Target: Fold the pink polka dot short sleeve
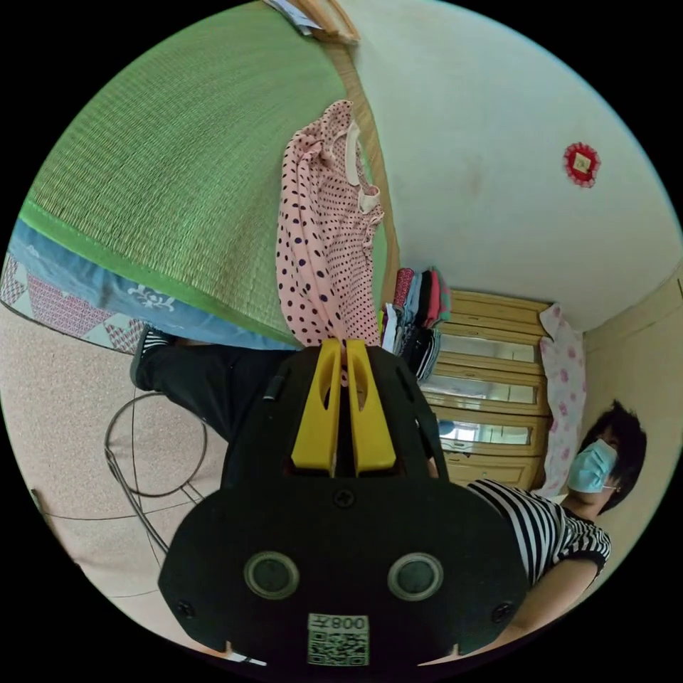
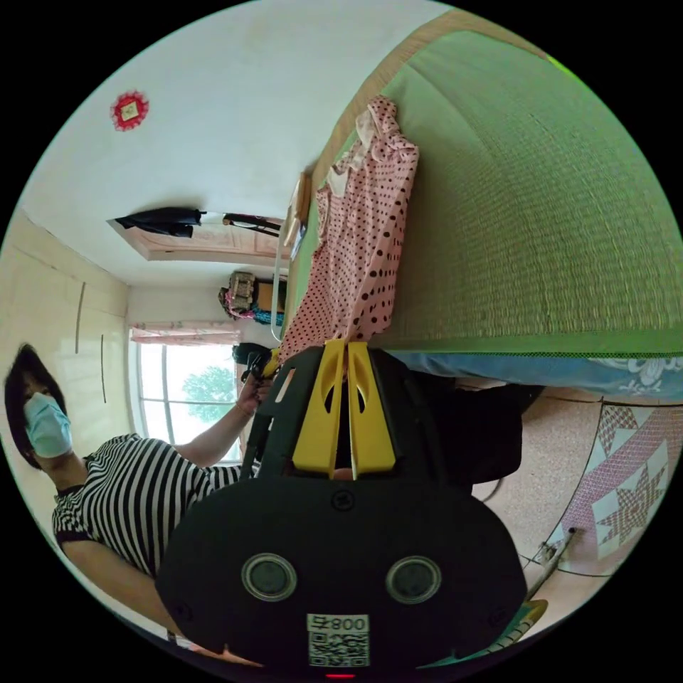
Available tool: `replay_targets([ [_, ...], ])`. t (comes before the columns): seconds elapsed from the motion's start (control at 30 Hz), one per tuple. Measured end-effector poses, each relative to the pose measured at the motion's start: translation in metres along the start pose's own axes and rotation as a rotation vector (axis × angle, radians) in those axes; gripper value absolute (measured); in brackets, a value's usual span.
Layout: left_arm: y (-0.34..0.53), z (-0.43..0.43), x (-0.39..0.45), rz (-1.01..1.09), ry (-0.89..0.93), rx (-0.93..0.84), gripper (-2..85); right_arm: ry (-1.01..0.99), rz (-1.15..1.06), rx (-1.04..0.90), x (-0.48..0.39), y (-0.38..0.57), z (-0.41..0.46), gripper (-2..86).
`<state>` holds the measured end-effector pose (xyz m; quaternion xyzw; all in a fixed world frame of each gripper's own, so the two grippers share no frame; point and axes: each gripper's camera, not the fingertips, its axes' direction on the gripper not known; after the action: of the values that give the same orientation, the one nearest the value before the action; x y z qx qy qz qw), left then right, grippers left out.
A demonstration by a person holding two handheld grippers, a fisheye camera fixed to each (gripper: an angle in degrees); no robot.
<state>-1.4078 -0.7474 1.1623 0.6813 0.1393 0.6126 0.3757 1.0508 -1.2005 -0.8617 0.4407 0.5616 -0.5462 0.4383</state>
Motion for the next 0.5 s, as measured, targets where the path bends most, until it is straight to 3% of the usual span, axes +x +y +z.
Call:
replay_targets([
  [0.5, 0.064, -0.045, 0.026, 0.073, 0.121, -0.044, 1.2, -0.025, -0.122, 0.039, -0.066, 0.081, -0.056, 0.1],
])
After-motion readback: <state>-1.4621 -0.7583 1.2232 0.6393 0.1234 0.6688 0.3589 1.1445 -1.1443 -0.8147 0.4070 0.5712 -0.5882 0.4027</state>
